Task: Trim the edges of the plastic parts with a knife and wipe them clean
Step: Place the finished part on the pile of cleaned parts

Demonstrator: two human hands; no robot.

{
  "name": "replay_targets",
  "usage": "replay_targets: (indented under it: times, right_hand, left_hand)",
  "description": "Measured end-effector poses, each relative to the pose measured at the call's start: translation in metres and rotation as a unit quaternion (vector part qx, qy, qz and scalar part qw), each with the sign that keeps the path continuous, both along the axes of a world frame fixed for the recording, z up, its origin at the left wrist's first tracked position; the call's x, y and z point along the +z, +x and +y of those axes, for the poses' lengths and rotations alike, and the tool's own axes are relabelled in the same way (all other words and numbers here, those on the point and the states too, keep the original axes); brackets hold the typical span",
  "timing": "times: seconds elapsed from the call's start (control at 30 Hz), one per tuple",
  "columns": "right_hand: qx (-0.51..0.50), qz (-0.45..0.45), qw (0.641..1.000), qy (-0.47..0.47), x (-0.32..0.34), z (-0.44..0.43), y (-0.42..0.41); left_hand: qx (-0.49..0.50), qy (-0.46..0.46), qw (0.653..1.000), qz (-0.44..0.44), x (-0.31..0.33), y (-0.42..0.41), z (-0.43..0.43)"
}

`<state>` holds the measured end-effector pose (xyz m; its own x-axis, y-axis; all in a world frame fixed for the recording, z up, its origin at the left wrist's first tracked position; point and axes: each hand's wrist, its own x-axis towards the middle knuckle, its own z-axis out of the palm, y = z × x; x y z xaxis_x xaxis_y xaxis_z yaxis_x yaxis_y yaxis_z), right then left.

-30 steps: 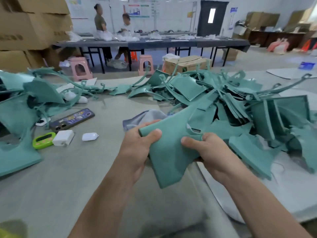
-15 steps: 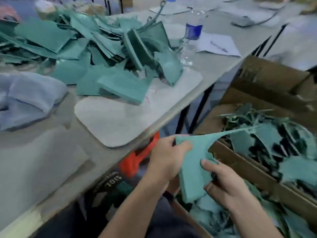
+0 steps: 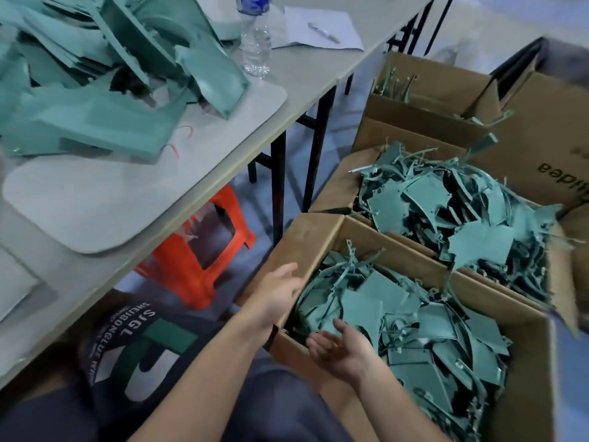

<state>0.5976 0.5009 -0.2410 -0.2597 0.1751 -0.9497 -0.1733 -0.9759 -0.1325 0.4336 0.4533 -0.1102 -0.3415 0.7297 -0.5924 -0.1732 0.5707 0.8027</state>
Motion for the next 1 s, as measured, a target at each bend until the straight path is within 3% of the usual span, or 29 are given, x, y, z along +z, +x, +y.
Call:
replay_targets:
  times: [0.07,0.13,0.2,0.27,0.4,0.53,0.67,0.77,0.8,0.87,0.93,1.0]
  right_hand:
    - [-0.011,0.03,0.999,0.002,0.013,0.001,-0.017]
    - [-0.011,0.063,0.998,0.027,0.033,0.007,-0.037]
    - [0.012,0.105,0.991,0.085,0.066,0.015,-0.061]
    - [0.054,0.166,0.973,0.149,0.109,0.022,-0.086]
    - [0.207,0.276,0.898,0.272,0.194,0.024,-0.142]
    - [0.298,0.361,0.813,0.347,0.261,0.005,-0.204]
    - [0.378,0.344,0.707,0.49,0.305,-0.023,-0.279]
    - [0.407,0.254,0.627,0.613,0.319,-0.05,-0.34]
    - [0.41,0.21,0.585,0.668,0.32,-0.06,-0.362]
    - [0.423,0.107,0.458,0.775,0.322,-0.075,-0.407]
    - [0.451,0.034,0.346,0.822,0.32,-0.09,-0.452]
    - [0.452,0.015,0.298,0.84,0.316,-0.103,-0.494]
  left_hand:
    - [0.002,0.017,0.999,0.047,0.007,-0.005,-0.001]
    - [0.03,0.051,0.997,0.038,0.018,-0.015,-0.004]
    - [0.052,0.091,0.995,0.005,0.036,-0.029,-0.011]
    - [0.058,0.126,0.99,0.029,0.06,-0.048,-0.02]
    - [0.128,0.169,0.966,0.147,0.112,-0.093,-0.04]
    - [0.226,0.177,0.928,0.239,0.158,-0.152,-0.082]
    - [0.346,0.111,0.853,0.376,0.177,-0.216,-0.15]
    - [0.437,0.023,0.783,0.442,0.172,-0.257,-0.207]
    - [0.464,0.007,0.758,0.458,0.168,-0.271,-0.226]
    - [0.507,-0.008,0.722,0.471,0.157,-0.296,-0.262]
    - [0.53,-0.021,0.694,0.487,0.147,-0.32,-0.292]
    - [0.54,-0.034,0.662,0.519,0.138,-0.34,-0.313]
